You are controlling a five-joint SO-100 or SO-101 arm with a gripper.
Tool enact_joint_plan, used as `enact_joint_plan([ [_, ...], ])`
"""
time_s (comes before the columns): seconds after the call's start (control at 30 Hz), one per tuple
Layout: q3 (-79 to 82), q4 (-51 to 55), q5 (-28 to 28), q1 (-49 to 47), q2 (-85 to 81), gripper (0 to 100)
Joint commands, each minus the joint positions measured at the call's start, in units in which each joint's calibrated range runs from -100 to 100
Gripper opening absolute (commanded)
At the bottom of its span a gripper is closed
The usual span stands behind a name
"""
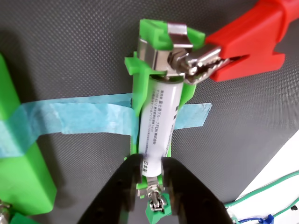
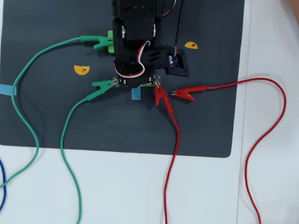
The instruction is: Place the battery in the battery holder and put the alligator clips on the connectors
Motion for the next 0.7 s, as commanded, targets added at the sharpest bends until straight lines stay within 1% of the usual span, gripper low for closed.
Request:
enact_joint_plan([
  [0.0,3.85,0.59,0.11,0.09,-9.40,1],
  [0.03,7.27,0.59,0.11,0.09,-16.80,1],
  [0.17,13.58,0.67,-0.35,-2.24,-31.35,1],
  [0.23,15.86,1.53,-1.40,-5.27,-36.88,1],
  [0.3,16.92,3.60,-3.84,-10.51,-41.22,1],
  [0.4,16.56,7.03,-6.81,-19.50,-44.54,1],
  [0.5,16.48,7.72,-8.90,-26.06,-45.39,1],
  [0.67,16.04,7.03,-9.63,-33.84,-41.73,1],
])
